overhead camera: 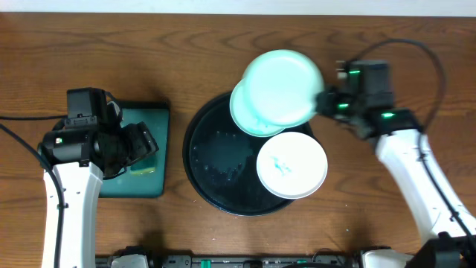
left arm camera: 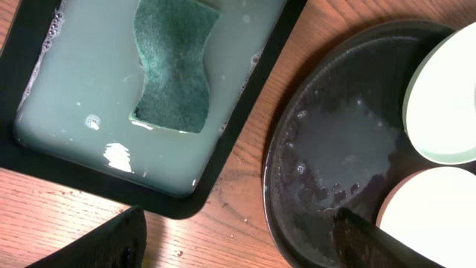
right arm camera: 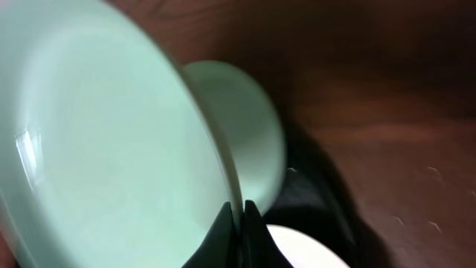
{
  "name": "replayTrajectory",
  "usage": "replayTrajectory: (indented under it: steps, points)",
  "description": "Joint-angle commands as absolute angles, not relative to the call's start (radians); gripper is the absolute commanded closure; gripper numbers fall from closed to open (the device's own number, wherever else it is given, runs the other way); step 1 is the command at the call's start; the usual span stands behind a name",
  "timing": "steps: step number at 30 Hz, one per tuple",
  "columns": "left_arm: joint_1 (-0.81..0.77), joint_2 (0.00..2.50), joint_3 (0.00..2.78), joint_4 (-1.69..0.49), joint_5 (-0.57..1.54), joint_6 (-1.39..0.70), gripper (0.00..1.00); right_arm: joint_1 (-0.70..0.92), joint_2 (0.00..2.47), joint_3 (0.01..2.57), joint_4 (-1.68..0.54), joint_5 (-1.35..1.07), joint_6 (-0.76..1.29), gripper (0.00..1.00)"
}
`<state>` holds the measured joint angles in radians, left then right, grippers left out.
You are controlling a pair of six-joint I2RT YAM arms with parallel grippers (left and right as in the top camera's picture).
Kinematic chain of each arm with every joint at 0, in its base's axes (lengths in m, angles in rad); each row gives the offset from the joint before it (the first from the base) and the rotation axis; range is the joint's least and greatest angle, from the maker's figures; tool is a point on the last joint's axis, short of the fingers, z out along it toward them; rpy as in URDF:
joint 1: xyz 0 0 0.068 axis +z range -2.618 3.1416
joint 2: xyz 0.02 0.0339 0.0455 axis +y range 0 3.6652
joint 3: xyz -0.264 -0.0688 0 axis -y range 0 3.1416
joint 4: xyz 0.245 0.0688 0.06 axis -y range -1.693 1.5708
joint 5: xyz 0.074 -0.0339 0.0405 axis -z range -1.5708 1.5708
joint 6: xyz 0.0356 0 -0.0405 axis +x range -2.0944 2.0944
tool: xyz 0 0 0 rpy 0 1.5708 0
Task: Clean dirty plates on tray and stack at the side
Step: 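Lift the held green plate with the right gripper toward the right, then move the right gripper back to the next green plate's rim on the tray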
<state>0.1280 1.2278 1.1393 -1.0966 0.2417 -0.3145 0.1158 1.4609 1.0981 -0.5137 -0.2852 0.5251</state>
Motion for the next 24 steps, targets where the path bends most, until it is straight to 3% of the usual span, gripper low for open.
replayTrajectory:
  steps: [1, 10, 20, 23, 24]
  points:
    - [0.127, 1.229, 1.128, -1.099, 0.250, -0.319, 0.20, -0.109, 1.478, 1.100, -0.572, -0.374, 0.564, 0.98]
    - [0.127, 1.229, 1.128, -1.099, 0.250, -0.319, 0.20, -0.451, 1.640, 1.100, -0.580, -0.353, 0.552, 0.99]
    - [0.127, 1.229, 1.128, -1.103, 0.250, -0.319, 0.20, -0.518, 1.861, 1.100, -0.537, -0.234, 0.521, 0.98]
    - [0.127, 1.229, 1.128, -1.107, 0.250, -0.318, 0.20, -0.518, 1.885, 1.100, -0.547, -0.257, 0.496, 0.67]
    - [0.127, 1.229, 1.128, -1.107, 0.250, -0.319, 0.20, -0.517, 1.885, 1.100, -0.546, -0.274, 0.480, 0.62]
